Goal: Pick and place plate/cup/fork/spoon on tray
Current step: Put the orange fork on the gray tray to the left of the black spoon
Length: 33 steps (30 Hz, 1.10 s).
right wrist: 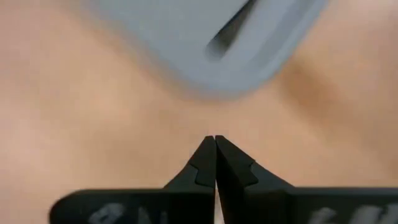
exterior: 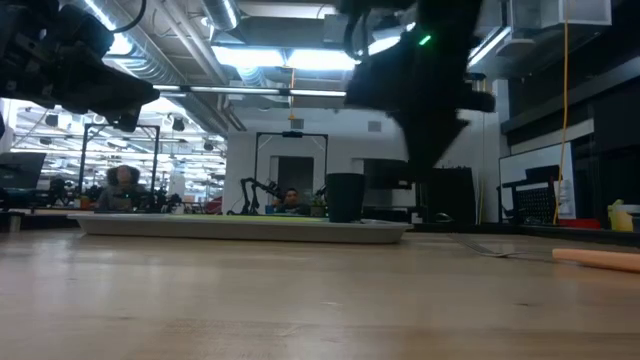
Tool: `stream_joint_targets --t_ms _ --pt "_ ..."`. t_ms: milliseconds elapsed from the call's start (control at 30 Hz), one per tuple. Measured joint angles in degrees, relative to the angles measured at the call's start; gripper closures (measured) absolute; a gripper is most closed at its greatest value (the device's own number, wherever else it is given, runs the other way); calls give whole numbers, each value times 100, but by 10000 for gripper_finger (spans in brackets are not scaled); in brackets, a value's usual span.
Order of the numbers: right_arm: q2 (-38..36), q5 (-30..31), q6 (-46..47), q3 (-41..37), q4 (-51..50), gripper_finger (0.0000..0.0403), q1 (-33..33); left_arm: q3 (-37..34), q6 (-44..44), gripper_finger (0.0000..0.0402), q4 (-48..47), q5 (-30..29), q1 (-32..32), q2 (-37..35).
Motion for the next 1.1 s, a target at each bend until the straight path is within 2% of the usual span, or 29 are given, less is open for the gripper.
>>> stream_joint_targets --t_ms 167,233,400,633,867,967,1100 --pt "0 -1417 -148 0 24 400 552 2 0 349 2 -2 1 0" --pt "2 -1730 -178 0 26 400 719 2 0 349 2 -2 1 0" --pt "2 -1747 -153 0 164 400 944 2 0 349 2 -2 -1 0" --pt "7 -1696 521 0 575 400 1229 2 -2 349 2 -2 1 0" --pt "52 -1523 1229 -17 135 400 1371 2 0 349 2 -2 1 0" --pt "-7 -1557 1349 -223 173 400 1412 2 0 349 2 -2 1 0" --pt "-312 -1608 1347 -799 900 400 1406 2 -2 349 2 -2 -1 0"
